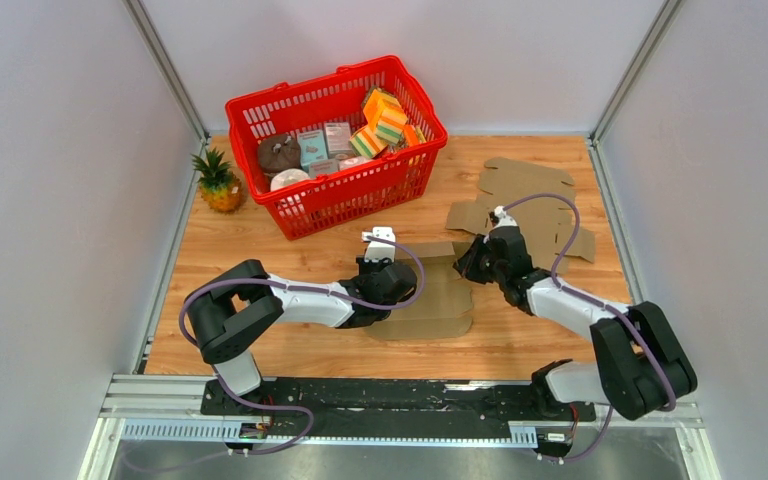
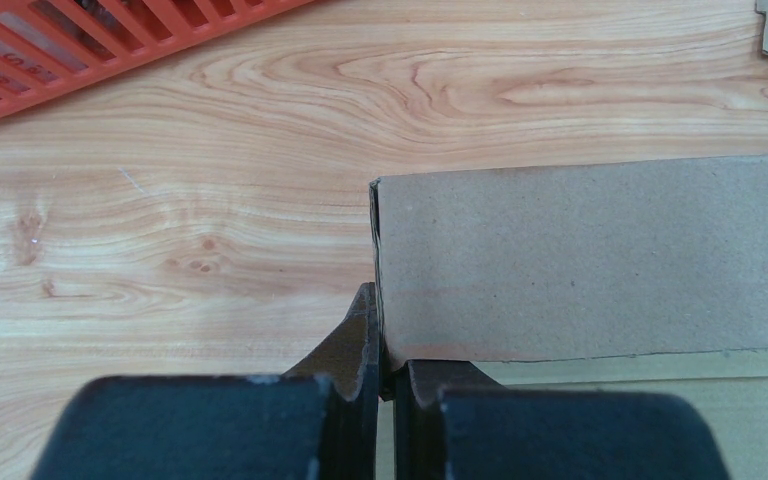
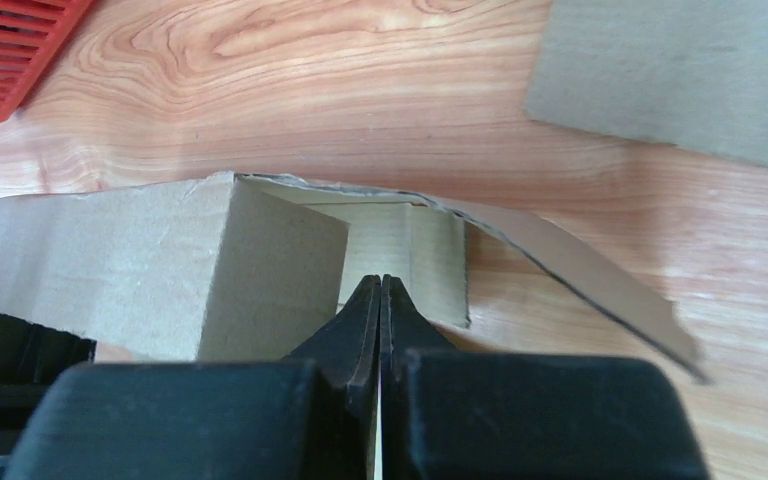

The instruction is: Fold the paper box

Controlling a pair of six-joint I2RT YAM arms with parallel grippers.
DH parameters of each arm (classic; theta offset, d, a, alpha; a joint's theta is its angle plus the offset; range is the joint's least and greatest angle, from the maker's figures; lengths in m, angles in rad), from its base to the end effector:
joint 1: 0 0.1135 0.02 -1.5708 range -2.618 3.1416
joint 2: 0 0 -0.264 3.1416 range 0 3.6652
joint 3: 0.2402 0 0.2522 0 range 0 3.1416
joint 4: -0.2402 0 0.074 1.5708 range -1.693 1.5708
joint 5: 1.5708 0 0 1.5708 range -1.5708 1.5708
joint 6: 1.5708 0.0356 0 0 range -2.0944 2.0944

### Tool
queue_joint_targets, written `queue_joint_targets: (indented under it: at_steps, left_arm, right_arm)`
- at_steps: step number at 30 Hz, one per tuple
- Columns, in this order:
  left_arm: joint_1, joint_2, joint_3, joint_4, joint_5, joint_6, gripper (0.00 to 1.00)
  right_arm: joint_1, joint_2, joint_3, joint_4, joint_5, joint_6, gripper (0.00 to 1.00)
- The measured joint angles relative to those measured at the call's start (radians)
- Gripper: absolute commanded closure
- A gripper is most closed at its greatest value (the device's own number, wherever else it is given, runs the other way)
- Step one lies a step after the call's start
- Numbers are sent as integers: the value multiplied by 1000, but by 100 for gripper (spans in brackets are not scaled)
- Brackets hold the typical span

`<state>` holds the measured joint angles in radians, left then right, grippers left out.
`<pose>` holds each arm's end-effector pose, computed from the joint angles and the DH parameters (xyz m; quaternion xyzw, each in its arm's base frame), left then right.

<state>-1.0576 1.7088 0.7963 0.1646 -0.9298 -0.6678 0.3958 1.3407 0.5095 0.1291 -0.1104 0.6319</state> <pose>0.1837 -0.2678 0.1531 -0.0172 0.8385 -0.0043 0.5446 0.2317 0.1011 0.1594 0.0836 0.9022 0.2501 0.3413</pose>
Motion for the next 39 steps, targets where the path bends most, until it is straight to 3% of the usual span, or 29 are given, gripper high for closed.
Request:
queue_joint_targets:
  at_steps: [5,15,25,39]
  left_arm:
    - [0,0,0,0,0,0,100]
    - [0,0,0,0,0,0,100]
    - [0,0,0,0,0,0,100]
    - [0,0,0,0,0,0,100]
  right_arm:
    - [8,64,-6,-4,-10,26,100]
    - [-3,-124,-4,-177,137,-38,100]
    - [-12,43,26,-151,130,-56,100]
    - [60,77,49,-68,53,-21,100]
